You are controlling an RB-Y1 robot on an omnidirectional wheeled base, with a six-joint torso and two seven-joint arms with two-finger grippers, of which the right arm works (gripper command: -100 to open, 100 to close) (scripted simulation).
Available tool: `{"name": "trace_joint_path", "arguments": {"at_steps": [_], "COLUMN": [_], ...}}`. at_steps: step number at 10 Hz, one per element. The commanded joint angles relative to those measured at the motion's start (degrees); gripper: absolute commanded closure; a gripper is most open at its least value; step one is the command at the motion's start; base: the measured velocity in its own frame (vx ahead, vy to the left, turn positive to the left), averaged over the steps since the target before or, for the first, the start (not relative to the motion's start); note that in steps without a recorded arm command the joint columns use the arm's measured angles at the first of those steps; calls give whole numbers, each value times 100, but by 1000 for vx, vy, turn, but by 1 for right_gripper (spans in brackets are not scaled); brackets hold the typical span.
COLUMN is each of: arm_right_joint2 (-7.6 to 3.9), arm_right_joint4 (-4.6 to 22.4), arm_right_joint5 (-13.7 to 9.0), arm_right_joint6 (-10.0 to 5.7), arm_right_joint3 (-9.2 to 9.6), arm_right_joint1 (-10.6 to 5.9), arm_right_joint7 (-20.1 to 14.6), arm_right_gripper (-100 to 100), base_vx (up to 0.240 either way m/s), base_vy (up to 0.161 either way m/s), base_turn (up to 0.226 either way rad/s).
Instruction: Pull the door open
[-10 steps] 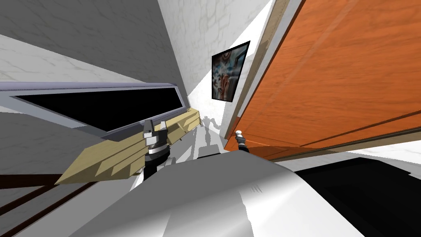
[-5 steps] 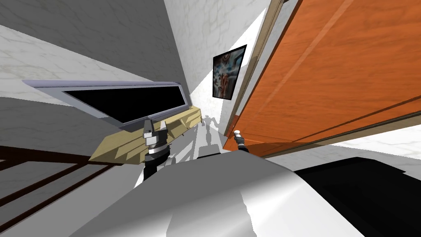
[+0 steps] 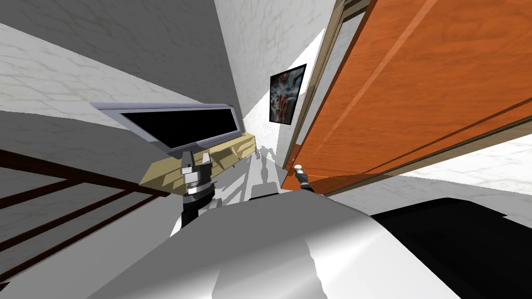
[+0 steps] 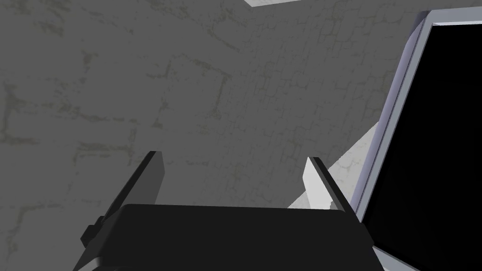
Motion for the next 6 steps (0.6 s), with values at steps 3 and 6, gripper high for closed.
{"name": "trace_joint_path", "arguments": {"at_steps": [3,6], "arm_right_joint2": [-216,-348], "arm_right_joint4": [-69,-116], "arm_right_joint5": [150,244], "arm_right_joint6": [-233,-376], "arm_right_joint3": [291,475], "arm_right_joint1": [183,292], "arm_right_joint7": [-271,-437], "arm_right_gripper": [100,100], "base_vx": [-228,-215], "base_vy": [-22,-34], "base_turn": [110,96]}}
